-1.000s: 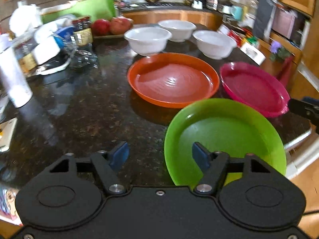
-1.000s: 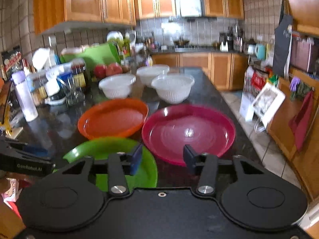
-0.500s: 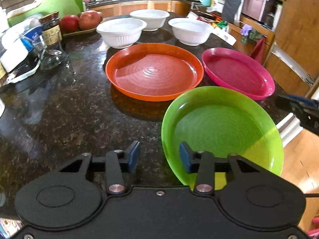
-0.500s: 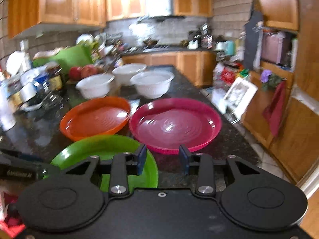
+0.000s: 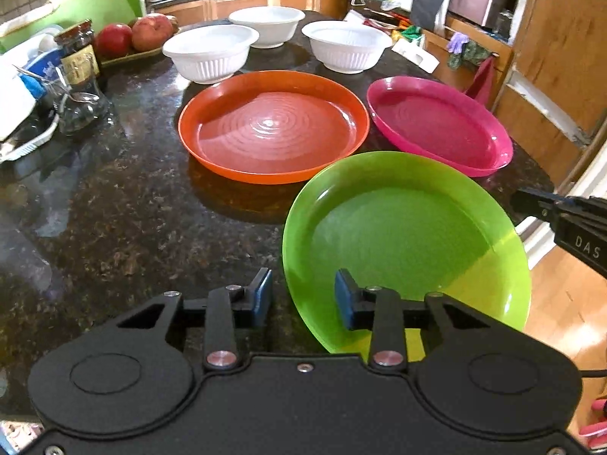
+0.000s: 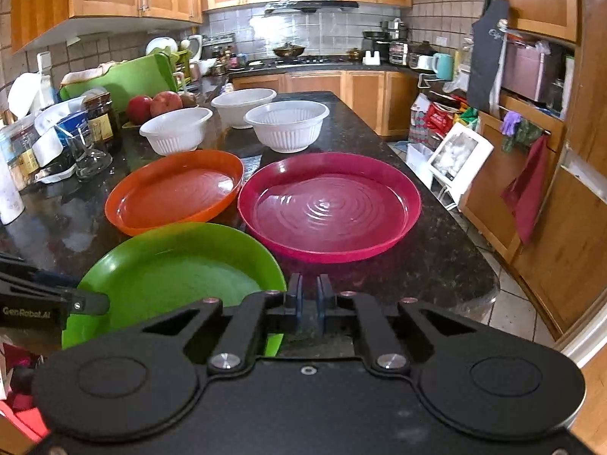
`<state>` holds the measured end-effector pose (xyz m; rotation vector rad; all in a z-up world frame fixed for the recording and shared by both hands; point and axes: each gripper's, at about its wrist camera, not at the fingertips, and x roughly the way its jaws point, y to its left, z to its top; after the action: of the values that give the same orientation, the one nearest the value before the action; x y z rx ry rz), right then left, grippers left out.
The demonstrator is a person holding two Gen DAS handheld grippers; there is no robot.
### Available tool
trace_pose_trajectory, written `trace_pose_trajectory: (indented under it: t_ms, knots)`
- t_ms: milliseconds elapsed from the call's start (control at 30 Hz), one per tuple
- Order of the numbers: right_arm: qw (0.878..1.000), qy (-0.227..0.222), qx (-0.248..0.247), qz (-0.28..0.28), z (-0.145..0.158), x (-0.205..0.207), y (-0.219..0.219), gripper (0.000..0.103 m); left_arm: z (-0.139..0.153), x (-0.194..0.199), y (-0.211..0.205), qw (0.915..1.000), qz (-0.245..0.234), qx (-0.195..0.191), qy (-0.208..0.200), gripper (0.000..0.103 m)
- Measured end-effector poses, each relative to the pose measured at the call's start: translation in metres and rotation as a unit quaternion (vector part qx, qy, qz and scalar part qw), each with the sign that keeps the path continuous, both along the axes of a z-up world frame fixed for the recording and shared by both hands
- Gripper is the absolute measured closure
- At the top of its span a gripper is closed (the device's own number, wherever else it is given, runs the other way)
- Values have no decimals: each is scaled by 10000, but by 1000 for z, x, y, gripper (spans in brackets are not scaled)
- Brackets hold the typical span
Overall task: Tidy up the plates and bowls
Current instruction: 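Close the left gripper on the green plate rim, then lift the green plate with the left gripper and carry it aside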
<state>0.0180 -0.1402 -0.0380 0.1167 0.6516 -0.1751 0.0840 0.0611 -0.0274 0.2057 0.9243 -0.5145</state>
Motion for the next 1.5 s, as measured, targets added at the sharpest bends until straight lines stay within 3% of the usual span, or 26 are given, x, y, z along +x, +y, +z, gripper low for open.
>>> trace_pose_trajectory:
  t_ms: [233,600,667,1033,1500]
  knots:
    - [9973,123,413,602,-7,13,-12,92,2,-9,-7,9985,484,226,-116,59]
    - [9918,255,605,1100,-20,21,-22,91,-2,-19,-12,9951,959,182,-159,63]
    - [9904,272,669,1180,-23,22,-23,91,-3,-21,-14,9947,1001,159,-174,69]
    - [9874,247,625,1434,-24,25,-23,92,-4,-26,-23,9901,1347,239,-330,76]
    - [9815,95,526,1838,-5,50,37,92,4,-22,27,9840,1744,201,-307,77]
